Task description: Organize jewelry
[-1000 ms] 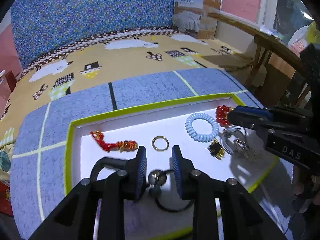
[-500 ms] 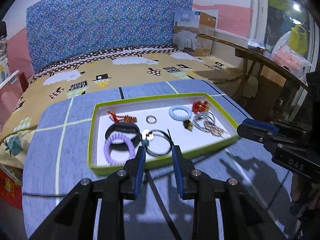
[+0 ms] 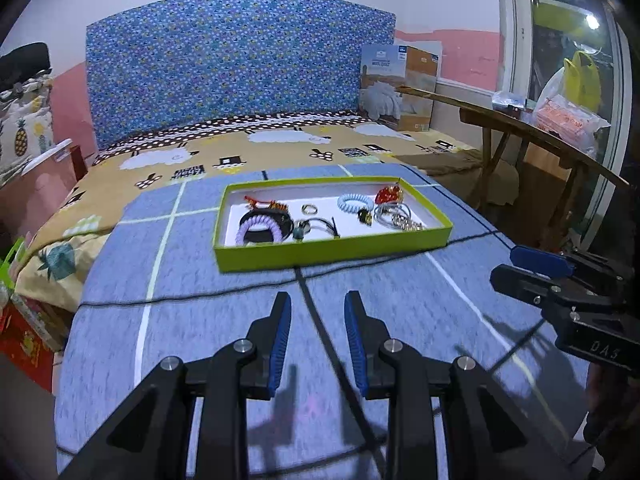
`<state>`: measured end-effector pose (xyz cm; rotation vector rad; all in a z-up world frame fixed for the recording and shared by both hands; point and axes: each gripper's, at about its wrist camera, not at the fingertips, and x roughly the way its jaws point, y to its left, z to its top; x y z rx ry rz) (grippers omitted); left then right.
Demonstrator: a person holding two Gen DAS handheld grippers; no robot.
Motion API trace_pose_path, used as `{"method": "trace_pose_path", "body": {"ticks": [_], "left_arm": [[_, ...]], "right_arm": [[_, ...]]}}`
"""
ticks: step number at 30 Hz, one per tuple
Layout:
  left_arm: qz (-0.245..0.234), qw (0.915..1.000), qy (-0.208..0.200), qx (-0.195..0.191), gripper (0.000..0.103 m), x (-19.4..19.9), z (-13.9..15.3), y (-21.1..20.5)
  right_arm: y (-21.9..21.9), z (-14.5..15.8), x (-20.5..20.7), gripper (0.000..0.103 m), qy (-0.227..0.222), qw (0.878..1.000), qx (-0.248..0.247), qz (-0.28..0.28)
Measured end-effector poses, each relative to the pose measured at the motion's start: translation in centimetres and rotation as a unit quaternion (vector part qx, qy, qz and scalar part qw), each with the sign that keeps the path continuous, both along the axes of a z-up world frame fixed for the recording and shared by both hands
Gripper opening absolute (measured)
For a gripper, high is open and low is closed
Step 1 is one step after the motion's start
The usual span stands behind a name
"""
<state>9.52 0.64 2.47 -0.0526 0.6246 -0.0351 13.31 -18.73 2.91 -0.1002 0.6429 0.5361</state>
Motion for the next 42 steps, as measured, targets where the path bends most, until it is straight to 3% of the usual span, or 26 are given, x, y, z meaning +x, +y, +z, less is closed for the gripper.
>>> {"method": "trace_pose_path", "body": {"ticks": [13, 42], "left_arm": [[0.022, 0.9995, -0.021, 0.004, 0.029, -4.2, -1.1, 0.4], [0.02, 0.9995, -0.021, 0.008, 0.029, -4.6, -1.4, 0.4]], "right_arm": [[-1.8, -1.3, -3.7, 0.048, -0.011, 1.0, 0.001, -0.028], [-1.6, -1.3, -4.3, 0.048, -0.017, 0.999, -0.013, -0.032]]}}
